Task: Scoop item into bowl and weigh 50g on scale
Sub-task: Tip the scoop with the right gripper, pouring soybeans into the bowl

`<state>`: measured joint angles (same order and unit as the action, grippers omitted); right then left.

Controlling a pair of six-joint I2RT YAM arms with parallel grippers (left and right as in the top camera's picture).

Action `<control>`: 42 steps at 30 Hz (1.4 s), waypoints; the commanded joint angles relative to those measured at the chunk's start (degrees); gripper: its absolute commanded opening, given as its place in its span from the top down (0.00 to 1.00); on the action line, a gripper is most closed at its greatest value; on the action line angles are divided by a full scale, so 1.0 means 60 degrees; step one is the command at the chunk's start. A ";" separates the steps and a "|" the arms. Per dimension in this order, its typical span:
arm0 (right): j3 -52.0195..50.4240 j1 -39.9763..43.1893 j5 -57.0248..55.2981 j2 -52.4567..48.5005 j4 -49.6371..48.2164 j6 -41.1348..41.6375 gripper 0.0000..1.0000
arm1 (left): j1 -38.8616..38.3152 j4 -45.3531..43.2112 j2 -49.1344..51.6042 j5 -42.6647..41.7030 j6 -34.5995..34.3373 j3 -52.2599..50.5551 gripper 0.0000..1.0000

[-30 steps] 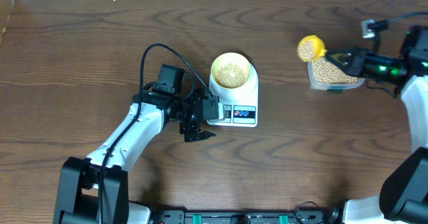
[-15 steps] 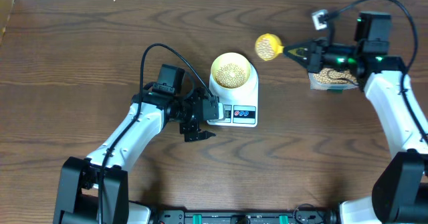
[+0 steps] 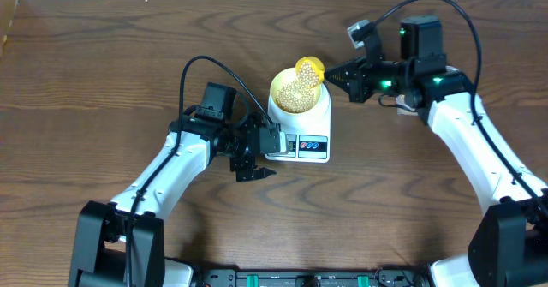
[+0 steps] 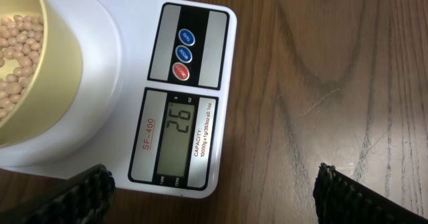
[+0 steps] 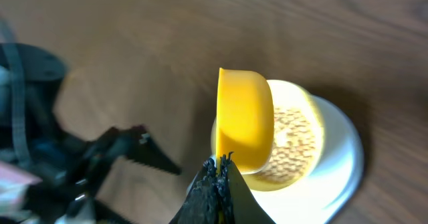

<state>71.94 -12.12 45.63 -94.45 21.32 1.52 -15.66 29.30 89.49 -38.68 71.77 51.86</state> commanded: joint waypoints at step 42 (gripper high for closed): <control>0.0186 -0.1308 -0.2656 -0.0306 -0.0612 -0.1945 0.99 | -0.0022 -0.0004 0.0025 -0.0124 -0.0117 -0.0117 0.02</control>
<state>71.94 -18.81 33.78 -96.14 17.08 -4.86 -15.66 29.32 89.49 -38.68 71.77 51.86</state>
